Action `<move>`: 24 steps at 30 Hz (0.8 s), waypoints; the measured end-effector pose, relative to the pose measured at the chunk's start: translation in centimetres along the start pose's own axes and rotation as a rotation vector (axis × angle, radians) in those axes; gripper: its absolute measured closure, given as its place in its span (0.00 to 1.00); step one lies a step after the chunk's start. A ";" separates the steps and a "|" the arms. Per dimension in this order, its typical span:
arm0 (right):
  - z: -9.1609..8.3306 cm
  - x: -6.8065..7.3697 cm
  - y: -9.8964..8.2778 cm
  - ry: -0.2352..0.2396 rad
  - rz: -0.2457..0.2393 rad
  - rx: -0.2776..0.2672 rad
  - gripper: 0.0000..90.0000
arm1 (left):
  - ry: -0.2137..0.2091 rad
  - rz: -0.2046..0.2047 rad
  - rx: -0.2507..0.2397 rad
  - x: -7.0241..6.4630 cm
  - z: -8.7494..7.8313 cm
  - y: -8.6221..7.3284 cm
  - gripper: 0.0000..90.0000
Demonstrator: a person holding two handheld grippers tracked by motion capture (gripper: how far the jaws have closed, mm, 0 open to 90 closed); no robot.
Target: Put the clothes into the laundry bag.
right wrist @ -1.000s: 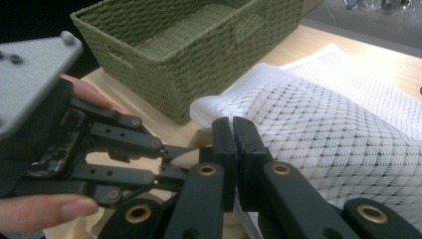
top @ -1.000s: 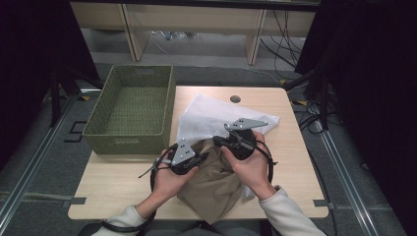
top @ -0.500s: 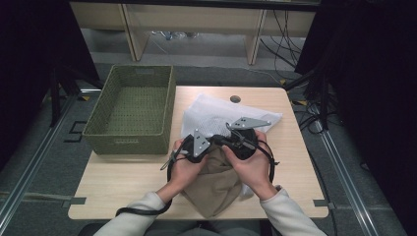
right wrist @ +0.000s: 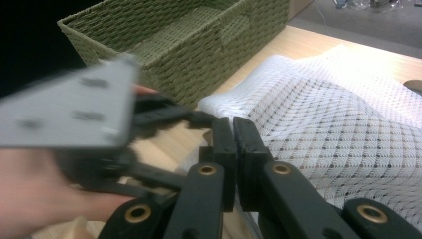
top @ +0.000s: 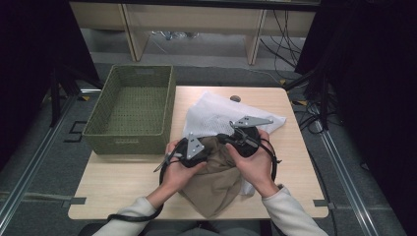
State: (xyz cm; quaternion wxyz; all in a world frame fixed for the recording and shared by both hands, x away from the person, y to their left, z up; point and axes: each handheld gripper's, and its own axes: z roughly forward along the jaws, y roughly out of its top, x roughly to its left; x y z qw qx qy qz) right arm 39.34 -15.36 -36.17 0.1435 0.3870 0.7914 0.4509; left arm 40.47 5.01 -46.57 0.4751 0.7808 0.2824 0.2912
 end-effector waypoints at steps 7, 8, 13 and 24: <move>0.2 0.0 -0.1 -0.007 0.004 0.011 1.00 | -0.072 0.003 -0.019 -0.8 -4.0 -0.4 0.38; 0.2 0.0 -0.1 -0.004 -0.005 0.010 1.00 | -0.097 0.019 -0.010 -1.2 -4.3 -0.6 0.37; 0.3 0.1 0.0 -0.002 -0.006 0.012 1.00 | -0.204 0.086 0.078 -3.5 -3.1 -2.4 0.31; 0.5 0.2 -0.2 0.012 -0.012 0.028 1.00 | -0.222 0.215 0.207 -4.6 0.8 -4.0 0.63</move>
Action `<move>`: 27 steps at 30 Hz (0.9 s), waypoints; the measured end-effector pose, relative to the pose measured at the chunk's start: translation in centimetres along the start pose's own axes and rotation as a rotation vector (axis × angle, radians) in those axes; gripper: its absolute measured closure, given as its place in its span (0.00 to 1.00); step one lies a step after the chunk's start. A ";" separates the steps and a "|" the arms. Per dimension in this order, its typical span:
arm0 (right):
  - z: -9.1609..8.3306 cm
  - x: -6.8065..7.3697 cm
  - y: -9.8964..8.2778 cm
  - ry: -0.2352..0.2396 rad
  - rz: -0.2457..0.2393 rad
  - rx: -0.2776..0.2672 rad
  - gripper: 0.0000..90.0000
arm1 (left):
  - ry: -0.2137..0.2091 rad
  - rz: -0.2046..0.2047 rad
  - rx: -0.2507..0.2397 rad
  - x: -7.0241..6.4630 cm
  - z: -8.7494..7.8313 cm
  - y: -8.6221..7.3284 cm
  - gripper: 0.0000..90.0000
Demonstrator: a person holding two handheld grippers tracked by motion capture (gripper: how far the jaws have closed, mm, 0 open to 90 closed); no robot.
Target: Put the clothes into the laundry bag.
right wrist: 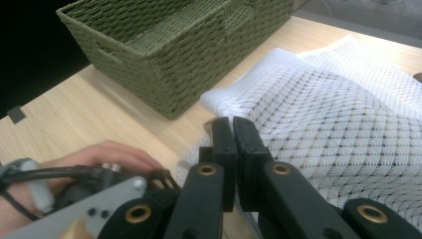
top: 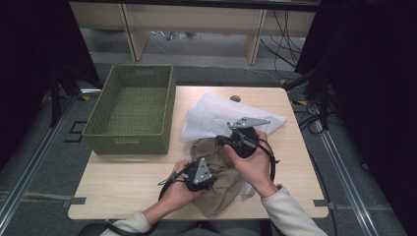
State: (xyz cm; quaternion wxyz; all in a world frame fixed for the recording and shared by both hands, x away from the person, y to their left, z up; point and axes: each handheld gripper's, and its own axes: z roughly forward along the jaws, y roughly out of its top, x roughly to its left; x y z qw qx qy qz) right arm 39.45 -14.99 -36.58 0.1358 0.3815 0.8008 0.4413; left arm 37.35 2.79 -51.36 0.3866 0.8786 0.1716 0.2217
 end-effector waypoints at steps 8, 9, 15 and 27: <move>-0.1 0.8 0.1 0.012 -0.010 0.001 1.00 | 0.036 -0.141 -0.110 0.6 0.1 0.9 0.96; -0.1 0.8 0.2 0.018 -0.008 0.002 1.00 | 0.036 -0.121 -0.104 1.1 -0.3 1.2 0.97; -0.6 1.3 0.4 0.026 -0.011 -0.015 1.00 | 0.083 -0.171 -0.213 2.3 -1.2 2.8 0.97; -2.5 2.1 1.2 0.050 -0.028 -0.096 1.00 | 0.178 -0.224 -0.435 3.5 -5.4 6.1 0.98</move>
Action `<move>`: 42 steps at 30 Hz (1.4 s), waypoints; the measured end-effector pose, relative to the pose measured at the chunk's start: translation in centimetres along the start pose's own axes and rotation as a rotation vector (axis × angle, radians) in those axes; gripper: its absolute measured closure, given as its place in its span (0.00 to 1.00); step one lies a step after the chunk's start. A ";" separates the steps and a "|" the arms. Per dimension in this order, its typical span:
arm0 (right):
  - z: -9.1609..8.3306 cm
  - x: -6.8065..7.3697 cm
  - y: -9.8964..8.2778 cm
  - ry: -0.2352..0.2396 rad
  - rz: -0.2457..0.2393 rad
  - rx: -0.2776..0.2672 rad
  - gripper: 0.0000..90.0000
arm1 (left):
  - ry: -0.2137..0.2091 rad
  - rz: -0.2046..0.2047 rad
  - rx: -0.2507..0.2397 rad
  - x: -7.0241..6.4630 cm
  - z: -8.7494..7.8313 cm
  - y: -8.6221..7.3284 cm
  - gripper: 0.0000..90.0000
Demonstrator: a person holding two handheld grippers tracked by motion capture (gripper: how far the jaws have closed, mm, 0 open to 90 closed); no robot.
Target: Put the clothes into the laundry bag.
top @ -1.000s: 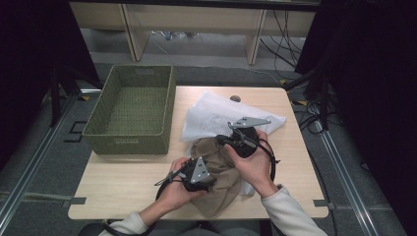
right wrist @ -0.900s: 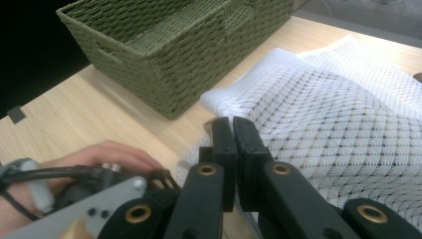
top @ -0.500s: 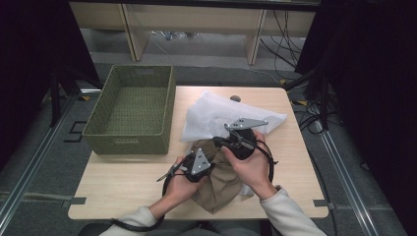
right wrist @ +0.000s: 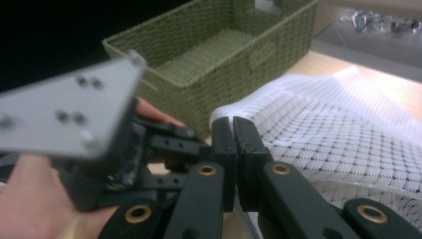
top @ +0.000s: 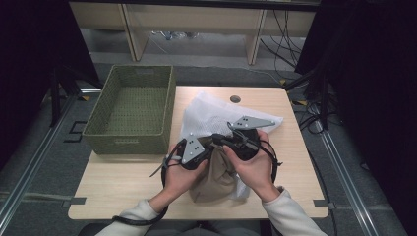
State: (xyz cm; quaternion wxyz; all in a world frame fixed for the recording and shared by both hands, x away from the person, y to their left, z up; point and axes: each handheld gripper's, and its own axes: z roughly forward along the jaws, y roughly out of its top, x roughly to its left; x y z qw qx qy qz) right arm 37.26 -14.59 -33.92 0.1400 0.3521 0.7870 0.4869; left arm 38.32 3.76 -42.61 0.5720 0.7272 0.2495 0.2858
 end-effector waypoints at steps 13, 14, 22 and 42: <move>0.4 -1.5 -0.4 -0.007 0.045 0.009 1.00 | 0.067 0.033 0.081 0.7 4.2 -2.5 0.94; 0.8 -1.8 -0.6 -0.019 0.061 0.015 1.00 | 0.064 0.034 0.102 0.7 4.9 -3.2 0.93; 1.9 -3.3 -1.6 -0.064 0.097 0.071 1.00 | 0.062 0.047 0.134 0.9 6.0 -4.1 0.83; 1.9 -3.4 -1.6 -0.067 0.091 0.081 1.00 | -0.048 0.040 0.165 0.1 -3.1 -3.7 0.40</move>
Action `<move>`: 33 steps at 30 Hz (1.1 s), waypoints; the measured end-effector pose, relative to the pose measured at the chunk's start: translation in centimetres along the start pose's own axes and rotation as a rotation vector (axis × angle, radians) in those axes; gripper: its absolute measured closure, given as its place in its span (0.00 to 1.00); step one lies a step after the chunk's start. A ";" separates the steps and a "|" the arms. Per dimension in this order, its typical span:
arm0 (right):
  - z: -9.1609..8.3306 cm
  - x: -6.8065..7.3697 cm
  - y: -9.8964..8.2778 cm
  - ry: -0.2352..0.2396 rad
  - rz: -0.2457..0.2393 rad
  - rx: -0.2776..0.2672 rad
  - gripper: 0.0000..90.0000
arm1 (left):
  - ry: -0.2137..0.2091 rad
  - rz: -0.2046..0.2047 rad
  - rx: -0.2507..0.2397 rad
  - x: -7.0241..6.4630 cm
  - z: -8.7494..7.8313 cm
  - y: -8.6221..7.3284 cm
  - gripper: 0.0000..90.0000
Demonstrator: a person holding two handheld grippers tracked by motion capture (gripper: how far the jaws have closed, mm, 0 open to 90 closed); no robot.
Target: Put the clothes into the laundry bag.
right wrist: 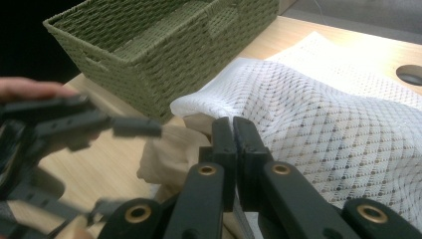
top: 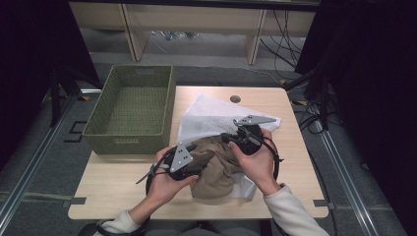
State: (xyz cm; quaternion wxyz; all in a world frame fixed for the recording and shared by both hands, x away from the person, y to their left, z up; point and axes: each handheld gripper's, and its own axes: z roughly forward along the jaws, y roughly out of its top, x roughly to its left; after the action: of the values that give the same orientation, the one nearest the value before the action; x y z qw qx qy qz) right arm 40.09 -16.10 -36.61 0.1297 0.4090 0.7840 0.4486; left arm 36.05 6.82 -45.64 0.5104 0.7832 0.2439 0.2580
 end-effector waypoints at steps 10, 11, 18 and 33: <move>0.0 0.1 0.0 0.000 -0.015 0.014 1.00 | -0.074 0.052 0.064 -2.8 2.0 -1.1 0.27; 0.1 0.1 0.0 -0.002 -0.015 0.013 1.00 | -0.071 0.047 0.074 -2.9 2.3 -1.3 0.26; 0.5 0.4 -0.2 0.000 -0.010 0.032 1.00 | -0.054 0.117 0.152 -3.7 4.8 -2.6 0.34; 0.8 0.7 -0.4 0.024 -0.025 0.053 1.00 | -0.061 0.084 0.167 -3.1 6.5 -2.7 0.97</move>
State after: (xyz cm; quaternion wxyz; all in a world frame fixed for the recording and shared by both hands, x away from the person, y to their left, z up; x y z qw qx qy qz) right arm 39.92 -15.12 -37.25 0.1149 0.3971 0.8021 0.4309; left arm 37.70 1.41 -50.89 0.4392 0.8401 0.2157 0.2341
